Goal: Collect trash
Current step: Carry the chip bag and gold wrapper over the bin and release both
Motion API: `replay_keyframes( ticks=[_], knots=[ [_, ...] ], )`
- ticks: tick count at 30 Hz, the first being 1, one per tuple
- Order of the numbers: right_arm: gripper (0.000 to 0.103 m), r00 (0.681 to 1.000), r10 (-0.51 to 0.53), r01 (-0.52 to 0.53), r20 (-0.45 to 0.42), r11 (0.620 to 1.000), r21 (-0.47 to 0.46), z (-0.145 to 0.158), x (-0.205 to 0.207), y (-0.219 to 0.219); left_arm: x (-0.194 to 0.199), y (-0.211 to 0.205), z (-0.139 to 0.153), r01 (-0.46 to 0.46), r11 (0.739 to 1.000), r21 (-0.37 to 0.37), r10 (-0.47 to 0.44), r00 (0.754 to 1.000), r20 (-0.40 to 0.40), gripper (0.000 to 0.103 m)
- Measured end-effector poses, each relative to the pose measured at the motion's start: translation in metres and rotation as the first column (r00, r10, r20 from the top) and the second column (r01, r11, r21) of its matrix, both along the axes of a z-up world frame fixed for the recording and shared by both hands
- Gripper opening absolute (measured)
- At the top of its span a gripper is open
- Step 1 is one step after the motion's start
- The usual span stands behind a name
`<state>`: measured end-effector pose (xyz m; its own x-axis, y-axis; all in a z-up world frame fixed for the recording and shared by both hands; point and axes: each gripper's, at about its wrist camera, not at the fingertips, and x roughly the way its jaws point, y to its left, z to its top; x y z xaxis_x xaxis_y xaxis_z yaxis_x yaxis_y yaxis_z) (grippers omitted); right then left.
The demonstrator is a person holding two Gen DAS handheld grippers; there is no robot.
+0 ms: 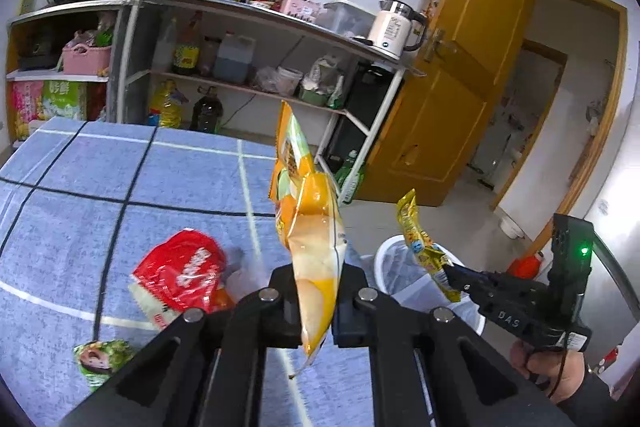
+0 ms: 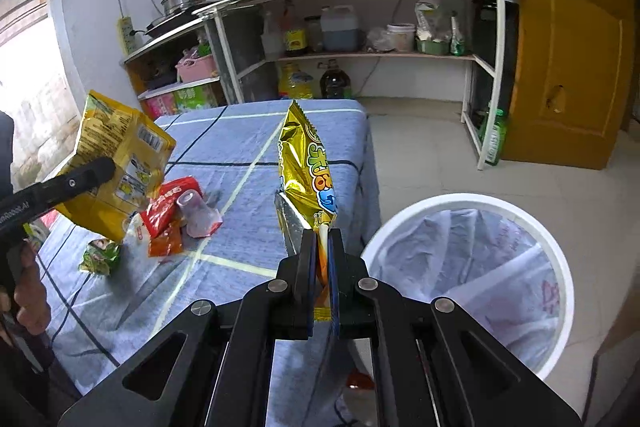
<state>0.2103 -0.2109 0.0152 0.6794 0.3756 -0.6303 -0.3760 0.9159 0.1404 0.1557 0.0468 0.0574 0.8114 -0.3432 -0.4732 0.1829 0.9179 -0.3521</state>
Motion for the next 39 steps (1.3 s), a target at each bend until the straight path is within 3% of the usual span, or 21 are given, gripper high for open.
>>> replay_keyframes(
  ticks=[13,22,29,31,34,36,38,39],
  knots=[
    [0.006,0.988,-0.154,0.154,-0.025,0.988,0.009,-0.011,-0.015,-0.08,0.03,-0.113,-0.005,0.224,0.973,0.049,-0.222,0.974,-0.038,0.009],
    [0.006,0.966,-0.248,0.25,-0.075,0.968,0.014,-0.03,-0.011,-0.126,0.052,-0.184,-0.03,0.318,0.944,0.087,-0.309,0.945,-0.105,0.01],
    [0.008,0.946,-0.296,0.3,-0.13,0.954,0.007,-0.046,0.0,-0.142,0.066,-0.214,-0.053,0.354,0.929,0.111,-0.333,0.927,-0.172,0.013],
    [0.011,0.941,-0.309,0.312,-0.14,0.95,-0.002,-0.05,0.001,-0.144,0.069,-0.218,-0.057,0.358,0.926,0.121,-0.333,0.925,-0.182,0.015],
    [0.014,0.935,-0.32,0.321,-0.152,0.947,-0.017,-0.052,0.004,-0.144,0.071,-0.22,-0.061,0.363,0.925,0.115,-0.337,0.921,-0.195,0.028],
    [0.019,0.934,-0.321,0.323,-0.154,0.946,-0.012,-0.053,0.003,-0.145,0.072,-0.219,-0.062,0.359,0.927,0.111,-0.333,0.921,-0.199,0.028],
    [0.024,0.933,-0.325,0.327,-0.152,0.945,-0.011,-0.052,0.003,-0.145,0.073,-0.217,-0.063,0.355,0.929,0.106,-0.329,0.923,-0.202,0.035],
    [0.024,0.933,-0.325,0.328,-0.152,0.945,-0.008,-0.052,0.003,-0.145,0.074,-0.217,-0.062,0.352,0.931,0.101,-0.327,0.923,-0.201,0.043]
  ],
)
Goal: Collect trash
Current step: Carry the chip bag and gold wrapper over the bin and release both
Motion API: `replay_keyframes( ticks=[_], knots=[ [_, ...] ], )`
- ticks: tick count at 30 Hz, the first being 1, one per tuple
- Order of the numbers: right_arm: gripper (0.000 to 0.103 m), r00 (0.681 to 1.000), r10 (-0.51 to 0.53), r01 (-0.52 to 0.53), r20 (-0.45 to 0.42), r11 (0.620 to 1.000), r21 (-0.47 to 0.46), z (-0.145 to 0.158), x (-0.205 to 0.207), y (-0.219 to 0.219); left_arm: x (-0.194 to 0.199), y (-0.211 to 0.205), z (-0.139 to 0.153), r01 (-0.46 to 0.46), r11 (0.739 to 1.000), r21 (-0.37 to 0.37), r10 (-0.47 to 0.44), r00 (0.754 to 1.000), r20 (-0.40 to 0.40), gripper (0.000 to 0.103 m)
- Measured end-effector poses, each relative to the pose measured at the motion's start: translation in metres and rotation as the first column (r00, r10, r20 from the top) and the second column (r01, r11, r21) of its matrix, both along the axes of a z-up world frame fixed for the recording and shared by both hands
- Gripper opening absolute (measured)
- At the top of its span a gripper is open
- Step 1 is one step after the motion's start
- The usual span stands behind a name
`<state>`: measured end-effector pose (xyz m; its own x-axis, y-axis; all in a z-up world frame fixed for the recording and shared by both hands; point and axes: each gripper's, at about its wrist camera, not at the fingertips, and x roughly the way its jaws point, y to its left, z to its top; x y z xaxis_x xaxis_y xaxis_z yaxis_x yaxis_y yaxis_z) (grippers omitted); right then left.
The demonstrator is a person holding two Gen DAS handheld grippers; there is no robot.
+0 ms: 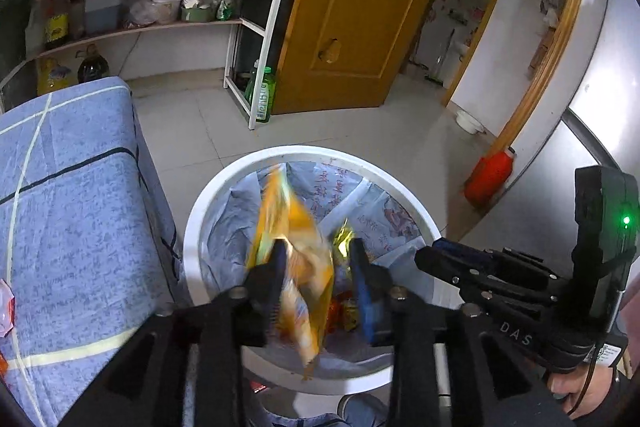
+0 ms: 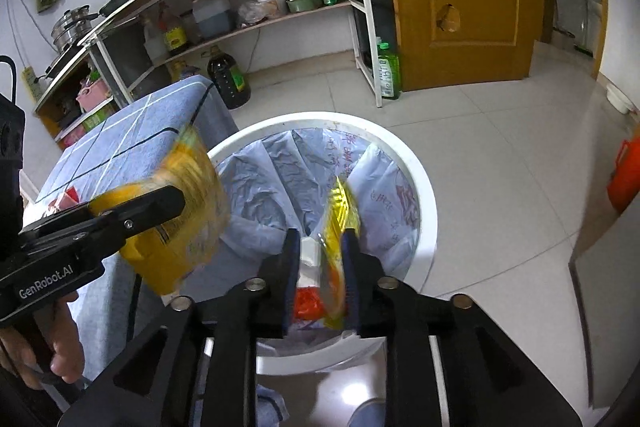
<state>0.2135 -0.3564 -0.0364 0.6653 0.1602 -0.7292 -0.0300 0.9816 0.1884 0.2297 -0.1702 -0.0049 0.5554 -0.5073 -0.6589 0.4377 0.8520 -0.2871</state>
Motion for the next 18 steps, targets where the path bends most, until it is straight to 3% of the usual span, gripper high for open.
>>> replay_keyframes(
  ticks=[10,18],
  knots=[
    [0.024,0.998,0.016,-0.018,0.06,1.0,0.022,0.017,-0.008,0.005,-0.009,0.018,0.015,-0.025,0.999,-0.039,0.026,0.999,0.028,0.046],
    [0.024,0.984,0.096,-0.102,0.152,0.994,0.033,0.046,-0.021,0.034,-0.028,0.05,0.034,-0.078,0.996,-0.049,0.082,0.993,0.083,0.046]
  ],
)
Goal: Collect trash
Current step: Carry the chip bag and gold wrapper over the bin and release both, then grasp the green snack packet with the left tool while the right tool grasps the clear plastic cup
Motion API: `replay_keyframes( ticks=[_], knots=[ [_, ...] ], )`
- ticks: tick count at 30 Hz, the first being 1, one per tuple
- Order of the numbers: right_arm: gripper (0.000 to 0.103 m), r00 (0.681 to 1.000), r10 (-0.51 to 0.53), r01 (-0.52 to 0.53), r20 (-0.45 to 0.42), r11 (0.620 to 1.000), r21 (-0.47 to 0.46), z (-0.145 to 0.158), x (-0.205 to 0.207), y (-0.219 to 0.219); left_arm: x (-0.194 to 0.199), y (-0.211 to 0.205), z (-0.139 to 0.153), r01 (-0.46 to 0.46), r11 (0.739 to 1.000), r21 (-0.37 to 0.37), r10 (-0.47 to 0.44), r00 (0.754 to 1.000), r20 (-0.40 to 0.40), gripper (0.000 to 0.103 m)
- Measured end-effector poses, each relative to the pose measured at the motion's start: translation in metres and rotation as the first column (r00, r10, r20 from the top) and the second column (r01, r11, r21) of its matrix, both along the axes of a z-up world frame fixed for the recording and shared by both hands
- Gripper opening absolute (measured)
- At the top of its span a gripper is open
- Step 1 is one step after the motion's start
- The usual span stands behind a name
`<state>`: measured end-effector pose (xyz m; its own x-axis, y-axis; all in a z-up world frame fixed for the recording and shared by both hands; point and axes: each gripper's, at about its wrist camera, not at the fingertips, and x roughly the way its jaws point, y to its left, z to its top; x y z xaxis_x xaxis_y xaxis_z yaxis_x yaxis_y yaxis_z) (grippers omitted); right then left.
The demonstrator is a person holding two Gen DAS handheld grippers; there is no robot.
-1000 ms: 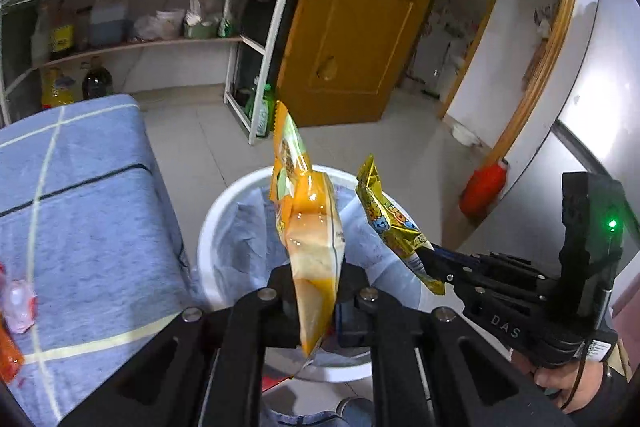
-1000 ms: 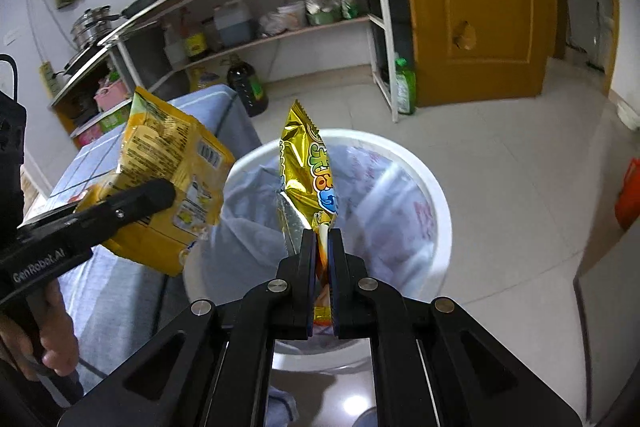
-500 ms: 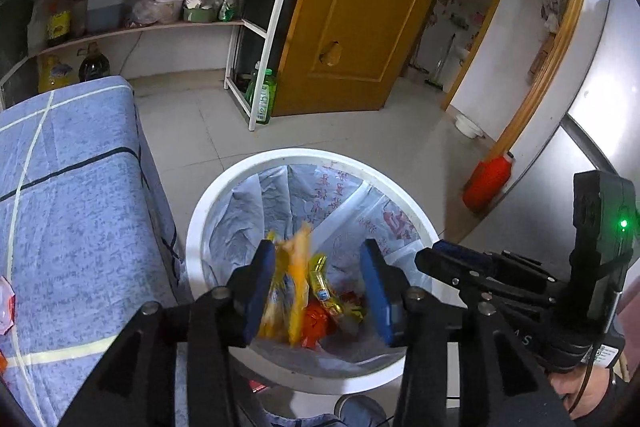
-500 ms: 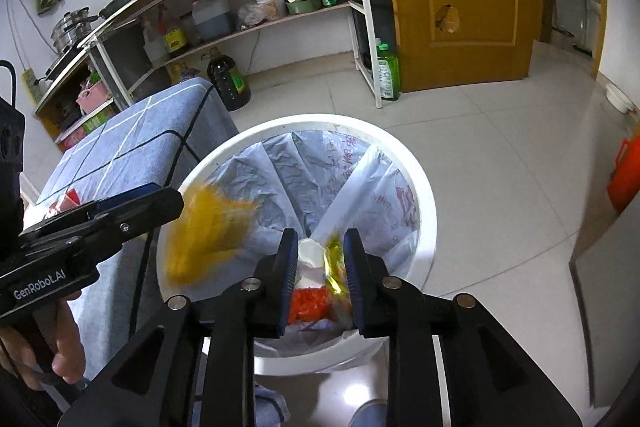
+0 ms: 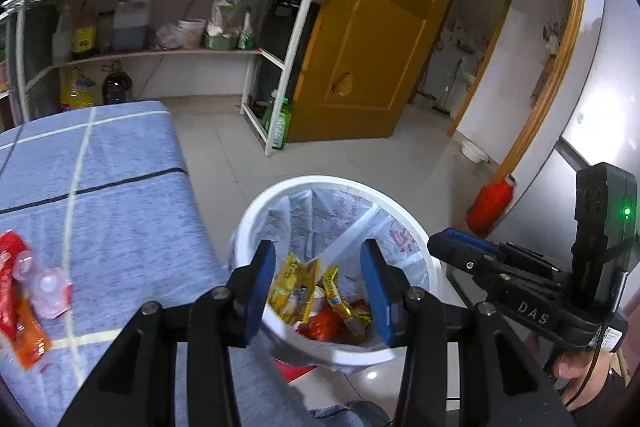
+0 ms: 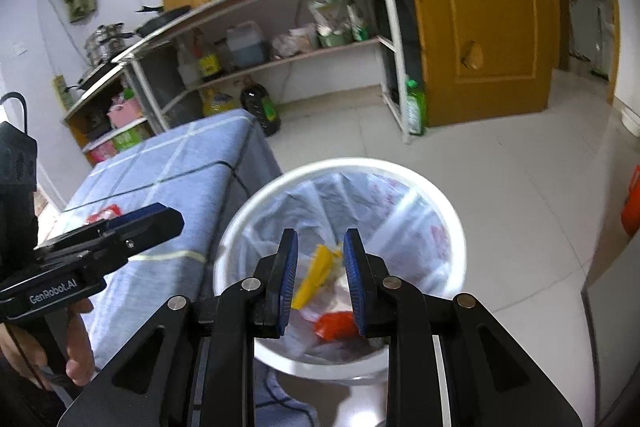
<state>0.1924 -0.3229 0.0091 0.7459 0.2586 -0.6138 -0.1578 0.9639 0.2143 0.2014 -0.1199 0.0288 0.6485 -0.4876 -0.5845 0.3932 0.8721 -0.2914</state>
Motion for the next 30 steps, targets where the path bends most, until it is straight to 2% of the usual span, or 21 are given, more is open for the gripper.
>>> replay_keyframes(
  ticks=[8,14,17,24,25,28,30],
  knots=[
    [0.024,0.989,0.139,-0.138,0.047,0.99,-0.007,0.014,-0.004,0.052,-0.024,0.056,0.01,-0.106,0.994,0.008,0.105,0.993,0.046,0.046],
    [0.024,0.968,0.243,-0.242,0.059,0.97,-0.01,0.018,-0.002,0.097,-0.043,0.112,0.009,-0.236,0.971,0.033,0.234,0.97,0.066,0.047],
    [0.024,0.953,0.296,-0.296,0.069,0.955,-0.019,0.02,-0.001,0.122,-0.055,0.141,0.007,-0.31,0.95,0.04,0.306,0.949,0.079,0.056],
    [0.025,0.919,0.39,-0.388,0.054,0.921,-0.035,0.013,0.008,0.17,-0.085,0.21,-0.005,-0.497,0.866,0.052,0.491,0.866,0.091,0.063],
    [0.027,0.913,0.404,-0.403,0.049,0.915,-0.039,0.011,0.01,0.178,-0.088,0.216,-0.008,-0.517,0.854,0.057,0.512,0.855,0.086,0.064],
    [0.048,0.897,0.44,-0.438,0.035,0.898,-0.045,0.006,0.014,0.197,-0.094,0.232,-0.018,-0.555,0.829,0.069,0.552,0.832,0.065,0.065],
    [0.049,0.886,0.464,-0.462,0.023,0.885,-0.052,0.002,0.016,0.211,-0.094,0.241,-0.026,-0.572,0.816,0.079,0.572,0.82,0.036,0.065]
  ],
)
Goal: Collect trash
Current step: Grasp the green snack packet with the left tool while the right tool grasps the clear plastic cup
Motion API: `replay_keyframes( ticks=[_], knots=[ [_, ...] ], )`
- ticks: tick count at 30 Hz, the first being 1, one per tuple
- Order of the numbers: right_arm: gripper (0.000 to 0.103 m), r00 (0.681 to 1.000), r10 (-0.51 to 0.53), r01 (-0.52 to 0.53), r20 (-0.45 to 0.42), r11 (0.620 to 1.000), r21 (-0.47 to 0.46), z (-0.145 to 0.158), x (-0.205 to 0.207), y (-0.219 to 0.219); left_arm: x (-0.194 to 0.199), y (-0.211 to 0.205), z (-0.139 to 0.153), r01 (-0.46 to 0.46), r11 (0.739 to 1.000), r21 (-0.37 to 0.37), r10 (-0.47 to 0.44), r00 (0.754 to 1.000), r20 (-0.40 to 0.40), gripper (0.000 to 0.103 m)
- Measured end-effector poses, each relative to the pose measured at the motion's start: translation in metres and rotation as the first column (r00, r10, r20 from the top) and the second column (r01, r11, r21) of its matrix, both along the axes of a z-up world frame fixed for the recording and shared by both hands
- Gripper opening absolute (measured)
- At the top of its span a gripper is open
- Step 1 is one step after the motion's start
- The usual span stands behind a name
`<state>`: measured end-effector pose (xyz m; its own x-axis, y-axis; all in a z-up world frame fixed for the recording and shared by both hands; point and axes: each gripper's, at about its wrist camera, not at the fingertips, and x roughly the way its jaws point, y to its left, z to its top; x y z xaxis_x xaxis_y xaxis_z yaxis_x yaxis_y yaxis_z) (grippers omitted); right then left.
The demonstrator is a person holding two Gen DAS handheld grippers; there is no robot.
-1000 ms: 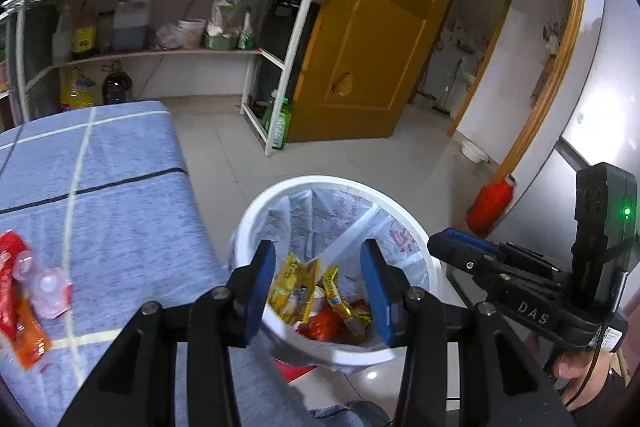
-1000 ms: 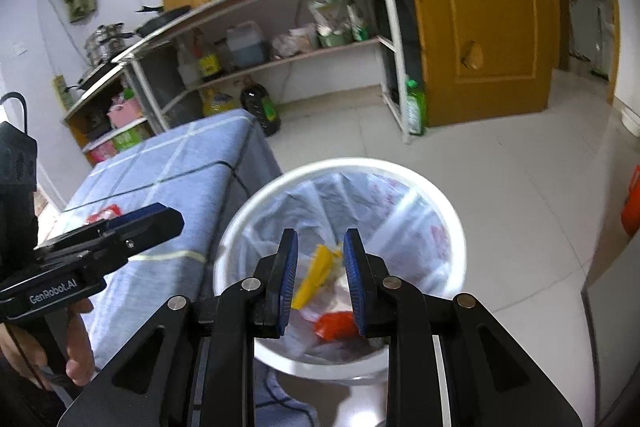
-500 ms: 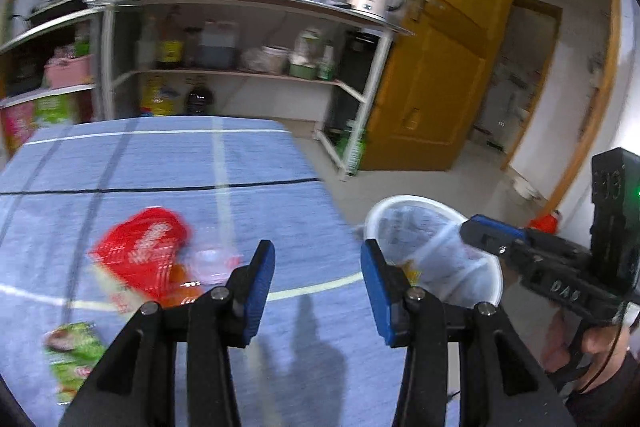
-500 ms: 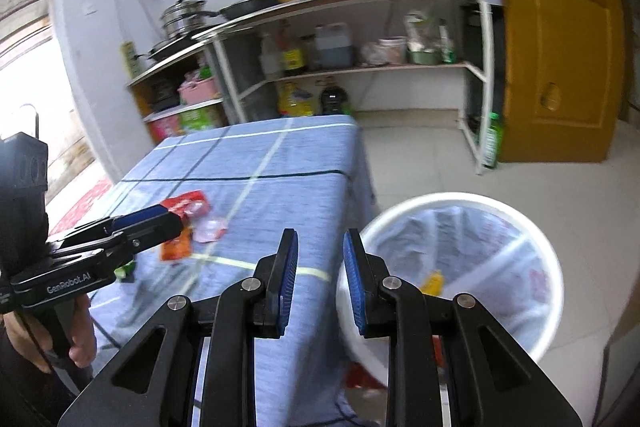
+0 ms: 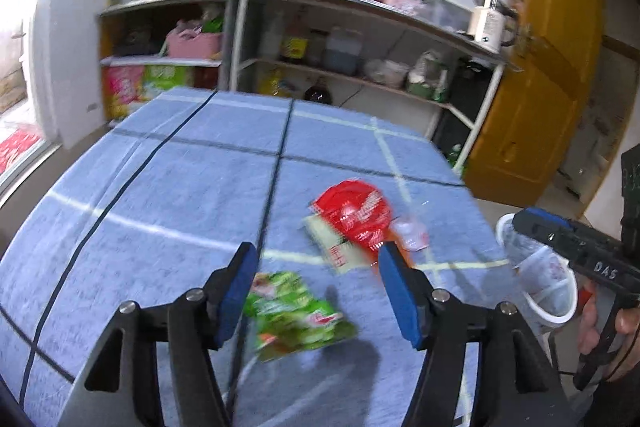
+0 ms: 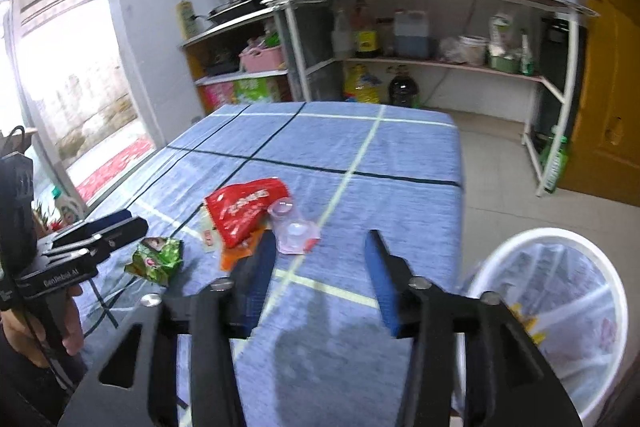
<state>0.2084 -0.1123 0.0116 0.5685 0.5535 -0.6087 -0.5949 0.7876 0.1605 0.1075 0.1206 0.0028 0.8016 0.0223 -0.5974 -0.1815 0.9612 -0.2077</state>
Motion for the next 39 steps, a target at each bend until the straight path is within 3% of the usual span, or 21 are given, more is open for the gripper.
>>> replay_keyframes(
  ticks=[6,12,14,16,19,22,28,32,39],
  knots=[
    [0.049,0.999,0.036,-0.037,-0.017,0.998,-0.045,-0.011,0.007,0.029,-0.003,0.015,-0.025,-0.048,0.998,-0.038,0.044,0.995,-0.085,0.065],
    [0.049,0.998,0.046,-0.049,-0.039,0.996,-0.07,-0.019,0.02,0.048,-0.002,0.018,-0.043,-0.04,0.994,-0.106,0.025,0.99,-0.136,0.065],
    [0.049,0.998,0.046,-0.049,-0.046,0.996,-0.075,-0.022,0.023,0.051,-0.001,0.012,-0.043,-0.025,0.996,-0.087,0.012,0.99,-0.137,0.056],
    [0.049,0.997,0.044,-0.048,-0.056,0.996,-0.079,-0.025,0.027,0.057,0.0,0.01,-0.043,-0.006,0.996,-0.09,-0.006,0.99,-0.138,0.04],
    [0.049,0.997,0.039,-0.045,-0.071,0.995,-0.087,-0.029,0.032,0.065,0.0,0.011,-0.043,0.005,0.995,-0.099,-0.019,0.991,-0.134,0.029],
    [0.049,0.996,0.038,-0.045,-0.084,0.995,-0.089,-0.033,0.038,0.072,-0.002,0.012,-0.042,0.017,0.994,-0.109,-0.03,0.992,-0.121,0.024],
    [0.049,0.995,0.028,-0.038,-0.096,0.995,-0.097,-0.037,0.045,0.084,-0.005,0.014,-0.038,0.022,0.995,-0.102,-0.033,0.994,-0.101,0.02],
    [0.031,0.996,0.002,-0.013,-0.086,0.992,-0.125,-0.04,0.048,0.088,-0.006,0.017,-0.038,0.021,0.994,-0.106,-0.031,0.995,-0.1,0.02],
    [0.03,0.997,-0.012,0.003,-0.082,0.994,-0.108,-0.038,0.046,0.079,-0.005,0.012,-0.035,0.038,0.995,-0.097,-0.047,0.995,-0.091,0.018]
  ],
)
